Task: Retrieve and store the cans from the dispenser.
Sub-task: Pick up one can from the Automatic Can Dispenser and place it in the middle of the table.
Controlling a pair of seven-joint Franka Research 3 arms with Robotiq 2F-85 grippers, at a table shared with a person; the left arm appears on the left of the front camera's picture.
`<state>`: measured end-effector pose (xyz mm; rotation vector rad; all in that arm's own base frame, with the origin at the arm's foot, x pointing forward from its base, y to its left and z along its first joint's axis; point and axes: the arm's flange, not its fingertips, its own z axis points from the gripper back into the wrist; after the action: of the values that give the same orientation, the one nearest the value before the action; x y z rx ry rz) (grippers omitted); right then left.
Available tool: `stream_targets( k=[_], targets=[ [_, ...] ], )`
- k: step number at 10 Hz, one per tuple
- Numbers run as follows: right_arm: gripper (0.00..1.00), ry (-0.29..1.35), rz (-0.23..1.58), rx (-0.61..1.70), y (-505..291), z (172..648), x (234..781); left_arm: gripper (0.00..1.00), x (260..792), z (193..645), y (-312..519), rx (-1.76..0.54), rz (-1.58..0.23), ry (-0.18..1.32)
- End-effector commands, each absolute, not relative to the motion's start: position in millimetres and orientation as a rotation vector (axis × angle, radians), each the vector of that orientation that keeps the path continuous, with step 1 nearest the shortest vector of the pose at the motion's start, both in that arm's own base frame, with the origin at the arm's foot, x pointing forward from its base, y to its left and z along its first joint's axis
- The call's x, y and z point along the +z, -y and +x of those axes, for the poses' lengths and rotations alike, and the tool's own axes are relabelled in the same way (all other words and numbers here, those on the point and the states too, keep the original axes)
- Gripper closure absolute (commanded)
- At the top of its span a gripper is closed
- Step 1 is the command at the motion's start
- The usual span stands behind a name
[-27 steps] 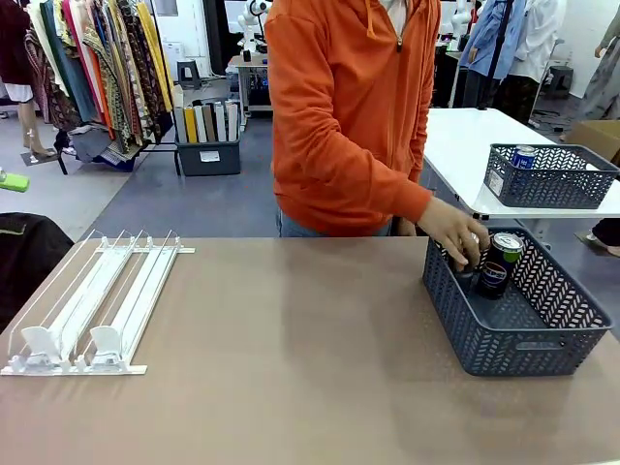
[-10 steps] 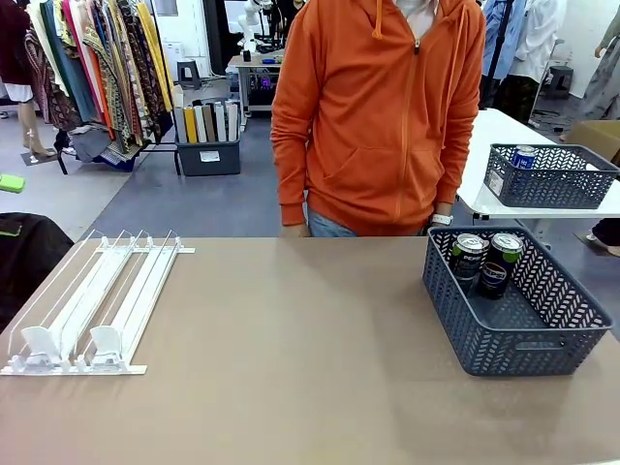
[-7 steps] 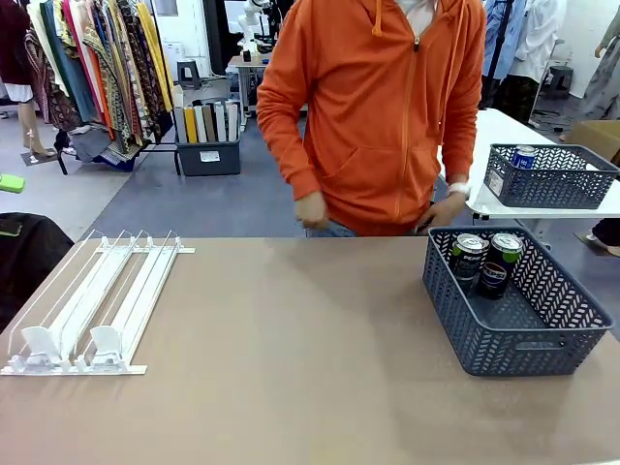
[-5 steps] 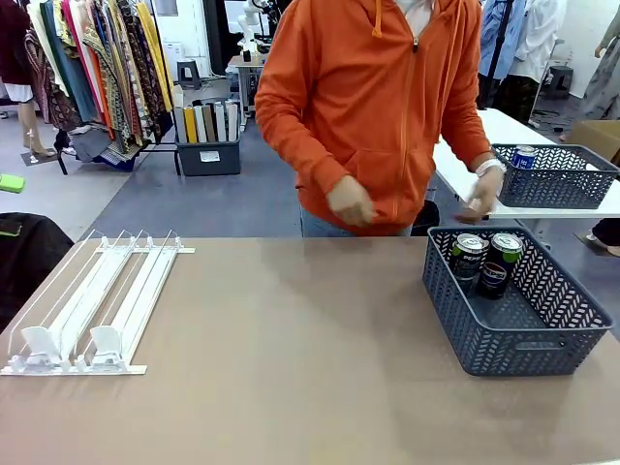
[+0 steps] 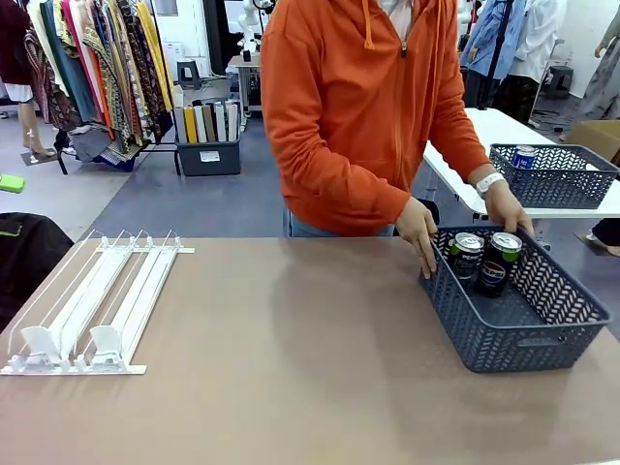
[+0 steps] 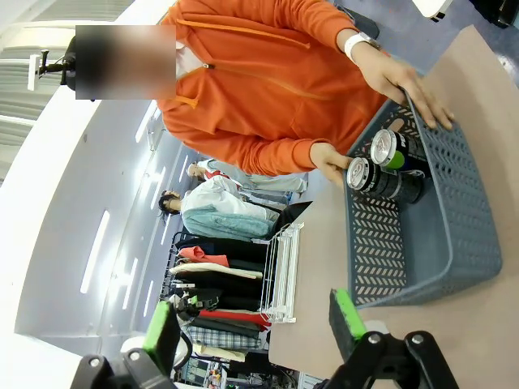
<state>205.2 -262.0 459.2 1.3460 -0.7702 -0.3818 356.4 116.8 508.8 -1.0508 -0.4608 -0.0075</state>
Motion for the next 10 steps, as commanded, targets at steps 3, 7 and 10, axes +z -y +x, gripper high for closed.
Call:
stream_targets(
  k=[3, 7, 10],
  targets=[
    [0.0, 0.804, 1.353, -0.363, 262.2, 208.7, 461.7, 0.0, 509.5, 353.9, -116.5, -0.008, -1.049, 0.45],
    [0.0, 0.804, 1.353, -0.363, 262.2, 208.7, 461.7, 0.0, 509.5, 353.9, -116.5, -0.008, -1.049, 0.45],
    [0.0, 0.804, 1.353, -0.363, 262.2, 208.7, 461.7, 0.0, 509.5, 353.9, -116.5, -0.008, -1.049, 0.45]
  ],
)
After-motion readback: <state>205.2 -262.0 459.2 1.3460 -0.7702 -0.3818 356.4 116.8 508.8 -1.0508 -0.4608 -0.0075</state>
